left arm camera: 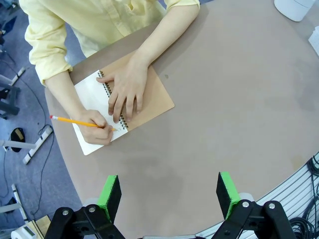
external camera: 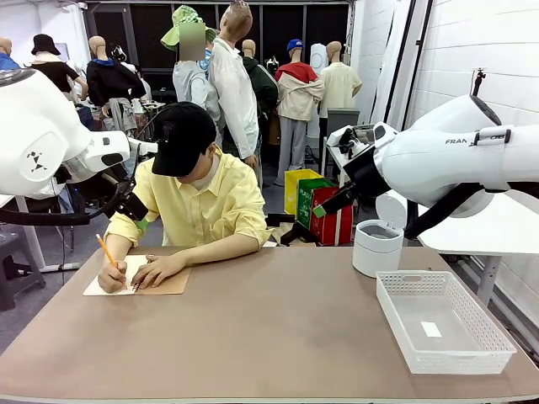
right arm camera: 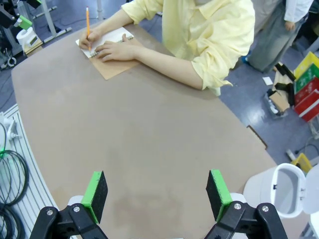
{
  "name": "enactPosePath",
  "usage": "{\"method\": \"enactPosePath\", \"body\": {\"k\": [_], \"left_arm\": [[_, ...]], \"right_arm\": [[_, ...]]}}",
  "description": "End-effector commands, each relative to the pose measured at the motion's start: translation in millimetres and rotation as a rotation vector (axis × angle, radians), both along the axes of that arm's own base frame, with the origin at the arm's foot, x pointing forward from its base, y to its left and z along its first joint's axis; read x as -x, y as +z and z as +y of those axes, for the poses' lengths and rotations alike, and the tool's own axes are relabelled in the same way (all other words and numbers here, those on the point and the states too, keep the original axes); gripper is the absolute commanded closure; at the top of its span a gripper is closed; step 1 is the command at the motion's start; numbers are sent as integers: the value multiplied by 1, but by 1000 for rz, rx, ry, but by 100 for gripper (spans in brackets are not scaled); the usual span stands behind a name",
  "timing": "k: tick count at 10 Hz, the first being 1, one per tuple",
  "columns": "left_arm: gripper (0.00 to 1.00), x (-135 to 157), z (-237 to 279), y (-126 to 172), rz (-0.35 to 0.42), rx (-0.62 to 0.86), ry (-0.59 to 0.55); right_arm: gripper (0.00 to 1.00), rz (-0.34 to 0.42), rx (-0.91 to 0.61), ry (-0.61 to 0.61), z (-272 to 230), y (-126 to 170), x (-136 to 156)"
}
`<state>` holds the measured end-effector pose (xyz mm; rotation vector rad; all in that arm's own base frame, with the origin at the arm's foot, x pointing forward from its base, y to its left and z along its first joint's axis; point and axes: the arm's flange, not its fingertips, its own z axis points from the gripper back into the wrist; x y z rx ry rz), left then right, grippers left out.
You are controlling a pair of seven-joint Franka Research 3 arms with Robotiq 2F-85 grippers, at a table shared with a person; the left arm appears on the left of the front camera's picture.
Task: Sort the paper based on its condition.
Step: If a person hands you a paper, place it in the Organizing basket , and if it's crumpled, put it in the Trash can.
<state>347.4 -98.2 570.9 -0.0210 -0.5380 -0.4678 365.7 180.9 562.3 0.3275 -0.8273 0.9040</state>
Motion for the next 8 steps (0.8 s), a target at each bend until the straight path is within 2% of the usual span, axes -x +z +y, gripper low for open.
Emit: {"method": "enactPosePath", "body": {"k": [1,8], "left_arm": [[0,0,1,1,-4,-6,0],[0,0,1,1,-4,-6,0]], "right_arm": [[0,6,-3,3,-1,-2,2],[0,6,-3,3,-1,-2,2]]}}
